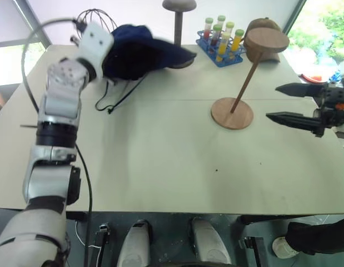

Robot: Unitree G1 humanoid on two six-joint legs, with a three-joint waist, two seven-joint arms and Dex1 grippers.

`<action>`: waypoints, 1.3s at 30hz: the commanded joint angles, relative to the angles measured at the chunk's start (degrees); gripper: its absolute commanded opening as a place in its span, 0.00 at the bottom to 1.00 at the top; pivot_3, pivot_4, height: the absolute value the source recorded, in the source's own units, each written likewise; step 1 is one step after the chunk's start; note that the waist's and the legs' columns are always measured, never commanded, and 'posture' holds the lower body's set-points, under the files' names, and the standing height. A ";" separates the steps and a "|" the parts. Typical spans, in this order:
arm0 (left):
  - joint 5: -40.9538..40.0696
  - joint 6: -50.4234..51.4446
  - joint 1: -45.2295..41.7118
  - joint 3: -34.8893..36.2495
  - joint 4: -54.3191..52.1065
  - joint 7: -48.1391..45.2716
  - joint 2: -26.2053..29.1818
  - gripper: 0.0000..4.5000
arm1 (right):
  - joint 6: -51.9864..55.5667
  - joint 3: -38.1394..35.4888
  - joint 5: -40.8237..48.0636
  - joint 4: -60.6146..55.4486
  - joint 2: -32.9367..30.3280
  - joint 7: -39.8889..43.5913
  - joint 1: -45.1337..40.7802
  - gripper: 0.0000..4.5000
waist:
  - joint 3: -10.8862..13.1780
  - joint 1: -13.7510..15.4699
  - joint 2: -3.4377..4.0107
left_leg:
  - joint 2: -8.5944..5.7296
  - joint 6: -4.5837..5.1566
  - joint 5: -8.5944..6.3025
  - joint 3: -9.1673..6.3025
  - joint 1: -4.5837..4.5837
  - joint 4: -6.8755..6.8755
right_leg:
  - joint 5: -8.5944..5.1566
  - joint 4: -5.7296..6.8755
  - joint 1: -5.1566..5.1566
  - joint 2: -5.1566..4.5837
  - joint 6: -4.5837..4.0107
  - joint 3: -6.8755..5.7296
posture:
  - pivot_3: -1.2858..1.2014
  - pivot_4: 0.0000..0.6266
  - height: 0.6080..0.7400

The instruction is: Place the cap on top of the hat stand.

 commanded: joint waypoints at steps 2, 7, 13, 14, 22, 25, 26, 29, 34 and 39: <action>-4.33 5.87 -8.49 2.72 -0.57 0.80 -2.05 0.01 | -1.93 -4.58 -0.31 1.44 -2.02 0.16 -0.67 1.00 | 0.00 -0.12 0.00 | 0.00 0.00 0.00 0.00 0.01 0.00 | -0.01 0.01 0.00 0.00 0.01 0.00 | 0.52 0.24 1.00; -6.53 7.63 -17.19 3.33 8.91 2.93 -5.40 0.01 | -2.08 -6.41 0.12 2.82 -2.35 -0.36 -0.68 1.00 | 0.01 -0.16 -0.01 | 0.00 0.00 0.00 0.00 0.02 0.02 | -0.01 0.02 0.00 0.01 0.02 0.00 | 0.52 0.24 1.00; -5.54 1.14 -26.46 2.91 26.96 6.76 -8.23 0.01 | -2.80 -7.89 -0.40 2.67 -2.38 -0.76 0.28 1.00 | 0.02 -0.10 -0.02 | -0.02 0.00 0.00 0.00 0.01 0.00 | -0.07 0.00 -0.01 0.01 0.13 0.00 | 0.52 0.24 1.00; -4.31 -1.55 -27.34 2.06 29.95 7.63 -8.09 0.01 | -2.82 -8.17 -0.42 2.59 -2.43 -0.84 0.46 1.00 | 0.02 -0.12 -0.02 | -0.04 0.00 0.00 0.00 0.01 0.00 | -0.07 0.00 -0.01 -0.01 0.13 0.00 | 0.52 0.24 1.00; -1.81 -10.93 -32.62 1.98 45.88 13.01 -8.80 0.01 | -3.44 -10.39 -0.93 1.88 -3.18 -0.40 2.20 1.00 | 0.04 -0.04 -0.07 | -0.06 0.00 0.00 0.00 -0.02 -0.06 | -0.08 -0.01 -0.05 -0.03 0.13 0.01 | 0.52 0.24 1.00; -2.16 -12.76 -34.51 2.95 48.47 14.79 -10.18 0.01 | -3.25 -11.27 -0.79 2.44 -3.66 -0.61 1.65 1.00 | 0.07 0.04 -0.11 | -0.08 0.00 0.00 0.00 -0.04 -0.03 | -0.08 -0.01 -0.04 -0.05 0.15 0.01 | 0.52 0.24 1.00; -2.46 -13.13 -35.24 3.39 48.98 15.15 -10.74 0.01 | -3.16 -11.52 -0.67 2.62 -3.80 -0.69 1.44 1.00 | 0.09 0.12 -0.14 | -0.08 0.00 0.00 0.00 -0.05 -0.03 | -0.09 0.00 -0.04 -0.05 0.15 0.01 | 0.52 0.24 1.00; -2.66 -13.74 -37.53 4.15 50.10 16.05 -12.56 0.01 | -3.12 -11.98 -0.48 2.76 -4.04 -0.76 1.37 1.00 | 0.14 0.09 -0.24 | -0.09 -0.01 0.00 0.00 -0.06 -0.03 | -0.09 -0.02 -0.04 -0.05 0.16 0.00 | 0.52 0.24 1.00; -2.04 -13.36 -39.81 4.92 51.90 20.04 -14.47 0.01 | -3.09 -13.04 -0.45 1.70 -3.73 -1.21 2.31 1.00 | 0.16 -0.12 -0.25 | -0.10 -0.01 0.00 0.01 -0.07 -0.08 | -0.11 -0.05 -0.05 -0.07 0.18 0.00 | 0.52 0.24 1.00; -5.12 -15.26 -42.70 8.73 51.99 18.11 -17.50 0.01 | -2.62 -14.87 -0.20 0.59 -3.33 -1.93 3.81 1.00 | 0.17 -0.20 -0.26 | -0.10 -0.01 0.00 0.01 -0.06 -0.12 | -0.11 0.01 -0.12 -0.05 0.19 0.01 | 0.52 0.24 1.00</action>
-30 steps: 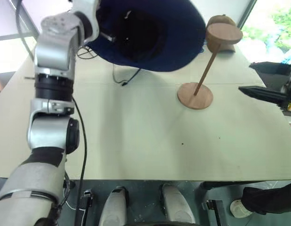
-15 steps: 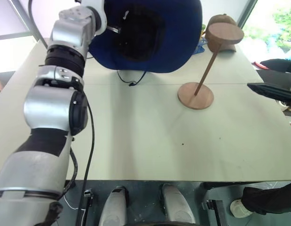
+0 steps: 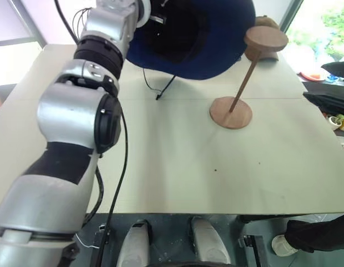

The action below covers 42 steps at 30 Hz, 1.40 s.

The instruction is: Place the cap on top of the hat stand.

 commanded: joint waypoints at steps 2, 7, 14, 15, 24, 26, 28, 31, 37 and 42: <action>-2.48 -4.54 -6.63 3.18 -1.97 -3.32 -3.20 0.01 | -0.11 -3.58 0.95 -2.48 -0.40 -0.98 0.58 1.00 | 0.04 0.40 -0.07 | -0.01 0.00 0.00 0.00 -0.06 0.05 | 0.00 -0.02 0.00 -0.02 0.00 0.00 | 0.52 0.24 1.00; -3.95 -7.40 -10.23 4.89 -2.53 -6.78 -7.00 0.01 | 0.08 -4.26 1.28 -3.05 -0.13 -1.99 1.06 1.00 | 0.07 0.54 -0.12 | -0.07 0.00 0.00 0.02 -0.14 0.02 | -0.04 -0.15 0.00 -0.09 0.05 0.00 | 0.52 0.24 1.00; -4.72 -11.78 -10.31 4.17 -5.93 -15.42 -8.73 0.01 | 1.02 -5.78 2.06 -4.43 0.38 -3.08 2.50 1.00 | 0.08 0.13 -0.09 | -0.07 0.00 0.00 0.03 -0.06 -0.02 | -0.05 -0.05 -0.02 -0.07 0.06 0.00 | 0.52 0.24 1.00; -3.65 -12.85 -8.77 2.68 -7.33 -17.20 -8.59 0.01 | 1.12 -5.95 2.12 -4.52 0.37 -3.21 2.73 1.00 | 0.08 0.11 -0.08 | -0.07 0.00 0.00 0.03 -0.05 -0.01 | -0.05 -0.05 -0.01 -0.07 0.06 0.01 | 0.52 0.24 1.00; 1.97 -24.58 14.86 -10.81 -32.13 -30.91 -5.79 0.01 | 2.71 -8.77 1.61 -1.06 -1.77 -1.06 4.87 1.00 | -0.01 0.38 0.08 | -0.07 -0.01 0.01 0.03 0.09 0.13 | 0.01 0.10 0.14 -0.07 -0.01 0.04 | 0.52 0.24 1.00; 3.97 -28.42 21.69 -13.44 -38.48 -31.82 -3.64 0.01 | 3.85 -11.23 1.24 -1.13 -1.71 0.00 7.72 1.00 | 0.00 0.40 0.06 | -0.07 -0.01 0.01 0.03 0.05 0.14 | 0.01 0.08 0.13 -0.08 -0.01 0.05 | 0.52 0.24 1.00; 6.66 -33.55 27.11 -15.81 -42.54 -31.20 -1.31 0.01 | 5.71 -14.42 1.46 -2.37 -1.27 1.12 11.08 1.00 | -0.01 0.41 0.07 | -0.06 0.00 0.01 0.02 0.05 0.12 | 0.01 0.07 0.12 -0.09 -0.01 0.05 | 0.52 0.24 1.00; 10.55 -41.57 31.80 -18.39 -44.47 -28.58 1.43 0.01 | 8.35 -19.92 1.67 -5.54 -0.27 2.97 17.00 1.00 | -0.01 0.60 0.08 | -0.06 0.01 0.00 0.02 0.07 0.11 | 0.01 0.08 0.13 -0.08 -0.01 0.05 | 0.52 0.24 1.00; 17.43 -58.92 37.71 -21.99 -43.09 -22.31 6.03 0.01 | 13.68 -31.60 1.75 -11.74 2.48 4.79 27.31 1.00 | 0.00 0.77 0.06 | -0.06 0.01 0.00 0.03 0.10 0.27 | 0.06 0.03 0.28 -0.09 0.06 0.05 | 0.52 0.24 1.00; 27.16 -72.60 41.18 -26.28 -40.51 -16.15 10.56 0.01 | 16.17 -36.81 1.99 -12.69 2.93 4.15 30.38 1.00 | -0.02 0.36 0.06 | -0.06 0.00 0.01 0.03 0.15 0.33 | 0.13 0.00 0.35 -0.08 0.03 0.05 | 0.52 0.24 1.00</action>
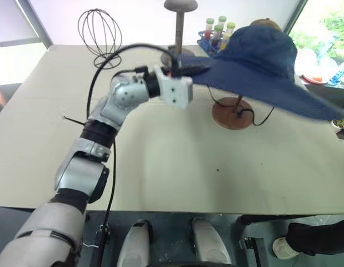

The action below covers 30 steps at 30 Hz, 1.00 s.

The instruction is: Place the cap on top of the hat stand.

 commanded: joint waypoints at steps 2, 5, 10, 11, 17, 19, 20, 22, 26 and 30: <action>10.03 -9.52 0.98 -3.25 2.52 7.81 3.18 0.01 | 1.36 -5.09 1.12 -1.50 -0.07 -0.41 0.69 1.00 | -0.01 -0.07 0.00 | 0.00 0.00 0.00 0.00 0.05 0.00 | 0.01 0.01 0.03 0.00 -0.01 0.00 | 0.52 0.24 1.00; 14.54 -9.86 0.71 -4.69 5.86 12.80 3.94 0.01 | 1.53 -4.98 1.33 -1.39 -0.51 -0.82 0.32 1.00 | -0.01 -0.02 0.00 | 0.00 0.00 0.00 0.00 0.02 0.02 | 0.01 0.00 0.03 0.00 0.01 0.00 | 0.52 0.24 1.00; 17.14 -7.49 -1.41 -5.42 10.41 18.46 3.33 0.01 | 0.08 -1.69 1.50 -0.22 -1.31 -2.97 -2.50 1.00 | -0.01 -0.02 -0.01 | 0.00 0.00 0.00 0.00 0.00 0.03 | 0.03 0.01 0.02 0.00 0.04 0.00 | 0.52 0.24 1.00; 18.01 -7.61 -1.73 -5.89 10.92 19.55 3.38 0.01 | -0.05 -1.01 1.53 0.00 -1.37 -3.38 -3.05 1.00 | -0.01 -0.02 -0.01 | 0.00 0.00 0.00 0.00 -0.01 0.03 | 0.03 0.00 0.01 0.00 0.04 0.00 | 0.52 0.24 1.00; 25.87 -8.79 -2.82 -10.23 12.36 27.85 4.58 0.01 | -1.27 1.37 1.56 0.94 -1.71 -3.63 -4.48 1.00 | -0.01 -0.02 -0.01 | 0.00 0.00 0.00 0.00 0.00 -0.03 | 0.02 -0.01 0.01 0.00 0.05 0.00 | 0.52 0.24 1.00; 29.15 -8.84 -3.47 -11.93 12.56 31.67 5.32 0.01 | -1.48 2.06 1.61 1.26 -1.93 -3.67 -5.07 1.00 | -0.01 -0.05 -0.01 | 0.00 0.00 0.00 0.00 0.00 -0.03 | 0.02 -0.01 0.00 0.00 0.05 0.00 | 0.52 0.24 1.00; 31.26 -8.82 -3.88 -13.04 12.48 34.04 5.84 0.01 | -1.59 2.37 1.62 1.40 -2.00 -3.68 -5.26 1.00 | -0.01 -0.05 -0.01 | 0.00 0.00 0.00 0.00 0.00 -0.02 | 0.02 0.00 0.00 0.00 0.06 0.00 | 0.52 0.24 1.00; 37.27 -8.25 -4.72 -16.15 11.69 40.10 7.32 0.01 | -1.92 2.91 1.58 1.72 -2.06 -3.73 -5.50 1.00 | 0.00 -0.07 -0.03 | 0.00 0.00 0.00 0.00 0.00 -0.03 | 0.02 0.00 0.00 0.00 0.06 0.00 | 0.52 0.24 1.00; 38.70 -8.15 -5.97 -18.18 14.11 44.96 7.92 0.01 | -2.70 4.35 1.21 2.49 -2.16 -3.78 -6.04 1.00 | 0.00 0.01 -0.03 | 0.00 0.00 0.00 0.00 0.00 -0.02 | -0.02 0.00 0.00 0.00 0.14 0.00 | 0.52 0.24 1.00; 35.43 -9.25 -6.62 -17.19 15.70 44.45 7.58 0.01 | -4.02 5.93 0.67 3.68 -2.42 -3.54 -6.39 1.00 | 0.00 0.04 -0.03 | 0.00 0.00 0.00 0.01 -0.03 -0.03 | 0.01 -0.01 -0.02 0.00 0.09 0.00 | 0.52 0.24 1.00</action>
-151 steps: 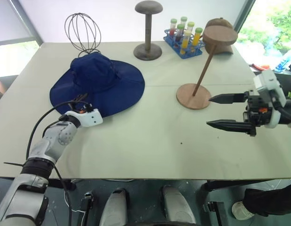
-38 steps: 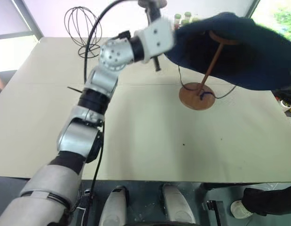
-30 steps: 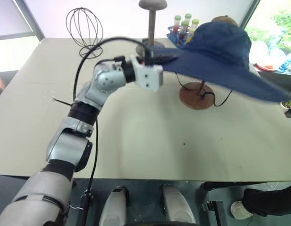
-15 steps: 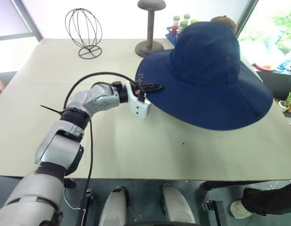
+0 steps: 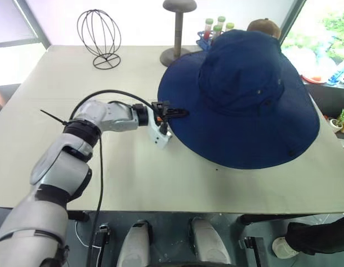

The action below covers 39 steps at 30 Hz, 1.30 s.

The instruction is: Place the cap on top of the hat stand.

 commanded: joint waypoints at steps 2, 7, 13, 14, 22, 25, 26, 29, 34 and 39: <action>-4.77 -1.19 -2.11 1.34 1.30 -1.24 -0.42 0.01 | -2.24 0.64 -0.54 1.71 -1.48 0.05 -1.23 1.00 | 0.00 0.02 0.00 | 0.00 0.00 0.00 0.00 0.00 0.00 | 0.00 0.00 -0.01 0.00 0.00 0.00 | 0.52 0.24 1.00; -10.60 -2.20 -2.57 2.84 2.40 -4.88 -0.95 0.39 | -4.36 3.57 -1.52 3.89 -2.14 -0.47 -3.10 1.00 | 0.00 -0.07 0.00 | 0.00 0.00 0.00 0.00 0.00 0.00 | 0.00 0.00 -0.01 0.00 0.00 0.00 | 0.52 0.24 1.00; -15.71 -5.42 -1.21 3.92 0.26 -9.41 0.64 0.99 | -6.32 6.04 -2.30 5.42 -2.66 -0.14 -4.80 1.00 | 0.00 -0.14 0.00 | 0.00 0.00 0.00 0.00 0.00 -0.05 | 0.02 0.01 -0.04 0.00 -0.03 0.00 | 0.52 0.24 1.00; -16.39 -5.89 -0.71 4.13 -0.40 -10.27 1.32 0.99 | -6.63 6.37 -2.40 5.75 -2.76 -0.05 -5.03 1.00 | 0.00 -0.15 0.01 | 0.00 0.00 0.00 0.01 0.00 -0.05 | 0.02 0.01 -0.03 0.00 -0.03 0.00 | 0.52 0.24 1.00; -21.89 -6.19 3.70 6.39 -5.06 -16.70 6.63 0.99 | -8.64 9.45 -2.84 8.54 -3.61 0.45 -7.39 1.00 | -0.01 -0.14 0.02 | 0.00 0.00 0.00 0.01 0.01 -0.04 | 0.03 0.02 -0.03 -0.01 -0.04 0.00 | 0.52 0.24 1.00; -32.72 -3.57 5.59 8.50 -6.24 -24.85 8.07 0.99 | -9.32 10.89 -3.27 9.88 -4.25 1.05 -8.52 1.00 | -0.01 -0.08 0.03 | 0.01 0.00 0.00 0.01 0.01 -0.03 | 0.03 0.03 -0.03 0.00 -0.05 0.00 | 0.52 0.24 1.00; -38.65 -1.34 6.66 9.06 -7.75 -29.81 8.92 0.99 | -9.83 11.45 -3.69 10.44 -4.55 1.51 -8.77 1.00 | -0.01 -0.09 0.03 | 0.01 0.00 0.00 0.01 0.01 -0.03 | 0.03 0.03 -0.03 0.00 -0.05 0.00 | 0.52 0.24 1.00; -59.13 13.57 11.15 12.30 -16.28 -47.86 11.68 0.99 | -11.40 13.20 -4.71 12.65 -5.50 2.44 -9.90 1.00 | -0.03 -0.21 0.08 | 0.02 0.00 0.00 0.01 0.01 -0.04 | 0.03 0.05 -0.03 0.00 -0.06 0.00 | 0.52 0.24 1.00; -88.15 66.65 12.57 23.26 -30.18 -68.25 17.73 0.99 | -14.58 16.60 -6.77 18.40 -8.23 4.63 -12.78 1.00 | 0.00 -0.37 0.08 | 0.09 0.01 0.01 0.01 0.03 0.00 | 0.02 0.21 -0.04 0.07 -0.09 0.00 | 0.52 0.24 1.00; -101.35 93.84 8.41 31.72 -33.37 -81.45 25.17 0.99 | -18.99 21.02 -9.31 26.16 -11.44 7.62 -16.24 1.00 | -0.01 -1.39 0.11 | 0.09 0.02 0.01 0.01 0.03 -0.01 | -0.01 0.16 -0.04 0.06 -0.08 0.00 | 0.52 0.24 1.00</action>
